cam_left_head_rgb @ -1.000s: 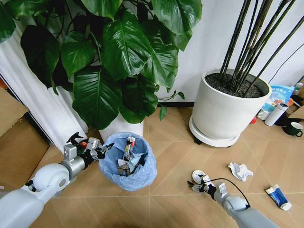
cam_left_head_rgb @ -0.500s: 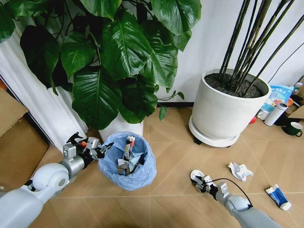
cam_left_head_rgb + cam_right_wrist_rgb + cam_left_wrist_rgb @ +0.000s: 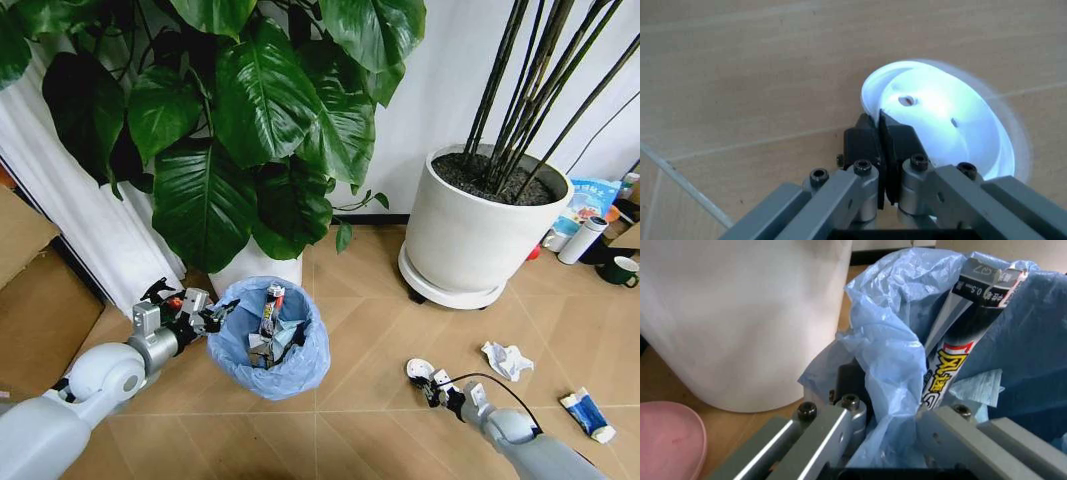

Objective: Pick up the trash bin and place the garbage on the floor into it.

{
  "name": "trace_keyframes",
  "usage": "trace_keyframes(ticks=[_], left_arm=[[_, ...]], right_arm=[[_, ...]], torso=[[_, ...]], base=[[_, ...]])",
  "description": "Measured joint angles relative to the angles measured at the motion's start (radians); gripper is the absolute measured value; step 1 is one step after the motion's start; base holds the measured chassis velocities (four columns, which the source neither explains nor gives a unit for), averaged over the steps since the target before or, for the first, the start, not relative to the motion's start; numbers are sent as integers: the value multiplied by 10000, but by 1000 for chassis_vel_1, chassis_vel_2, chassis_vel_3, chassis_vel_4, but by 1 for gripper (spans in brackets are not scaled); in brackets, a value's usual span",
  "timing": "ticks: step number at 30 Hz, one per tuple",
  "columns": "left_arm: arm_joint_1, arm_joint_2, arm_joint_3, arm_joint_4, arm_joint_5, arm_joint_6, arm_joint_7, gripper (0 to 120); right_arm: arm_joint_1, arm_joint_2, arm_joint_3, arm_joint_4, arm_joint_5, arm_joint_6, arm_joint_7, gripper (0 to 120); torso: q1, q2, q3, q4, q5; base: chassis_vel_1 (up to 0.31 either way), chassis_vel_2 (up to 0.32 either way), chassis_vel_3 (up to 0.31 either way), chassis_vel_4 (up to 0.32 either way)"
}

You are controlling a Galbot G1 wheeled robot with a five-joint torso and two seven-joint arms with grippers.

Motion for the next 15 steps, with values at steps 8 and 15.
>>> trace_keyframes(ticks=[8,15], left_arm=[[-21,-54,118,98,80,-2,12,0],[-308,-107,500,264,108,-6,79,0]], right_arm=[[-119,-426,138,802,330,18,-161,0],[-263,-836,345,1969,632,50,-350,0]], torso=[[0,0,-2,0,-2],[-2,0,-3,1,-1]], base=[[0,0,0,0],[0,0,0,0]])
